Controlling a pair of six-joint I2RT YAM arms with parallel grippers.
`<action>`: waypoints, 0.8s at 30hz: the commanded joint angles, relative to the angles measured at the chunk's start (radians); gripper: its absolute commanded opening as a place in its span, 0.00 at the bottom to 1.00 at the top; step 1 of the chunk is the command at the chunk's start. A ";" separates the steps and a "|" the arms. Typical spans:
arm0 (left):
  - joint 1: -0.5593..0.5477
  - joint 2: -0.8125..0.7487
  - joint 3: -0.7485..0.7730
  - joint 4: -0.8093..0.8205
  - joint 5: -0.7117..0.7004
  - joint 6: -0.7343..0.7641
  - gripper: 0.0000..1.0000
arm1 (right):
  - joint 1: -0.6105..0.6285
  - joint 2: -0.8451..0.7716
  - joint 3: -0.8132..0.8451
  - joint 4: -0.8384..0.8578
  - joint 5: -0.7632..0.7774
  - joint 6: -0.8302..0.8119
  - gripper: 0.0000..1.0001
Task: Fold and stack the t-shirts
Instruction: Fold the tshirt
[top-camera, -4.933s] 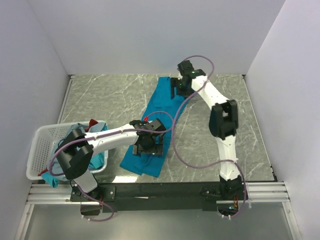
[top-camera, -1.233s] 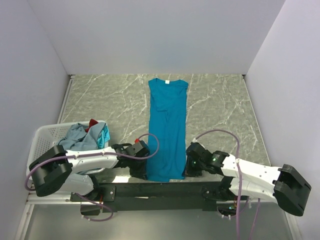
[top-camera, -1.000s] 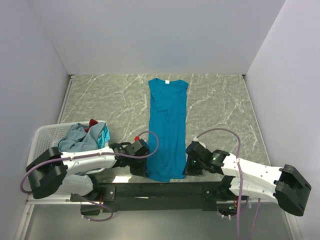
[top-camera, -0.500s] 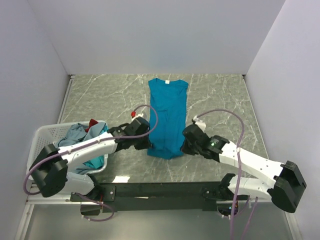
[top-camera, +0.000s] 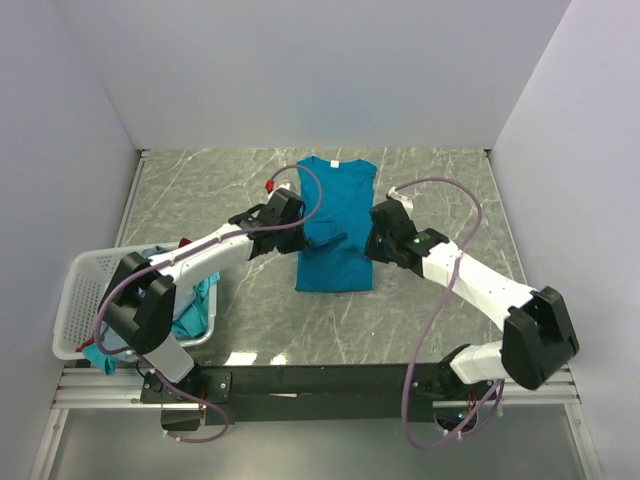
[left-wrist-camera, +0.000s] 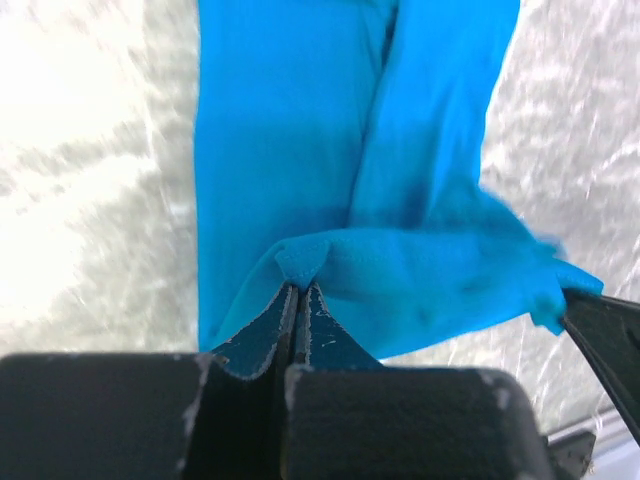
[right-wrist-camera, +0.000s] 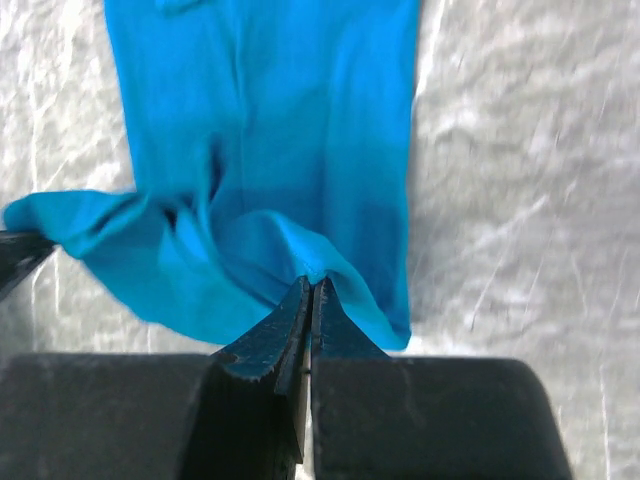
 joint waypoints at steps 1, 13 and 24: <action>0.032 0.030 0.071 0.018 -0.021 0.052 0.01 | -0.047 0.060 0.081 0.048 -0.021 -0.072 0.00; 0.106 0.199 0.213 -0.008 -0.007 0.106 0.01 | -0.132 0.281 0.245 0.070 -0.081 -0.122 0.00; 0.130 0.305 0.300 -0.010 0.045 0.155 0.17 | -0.184 0.417 0.315 0.088 -0.124 -0.136 0.11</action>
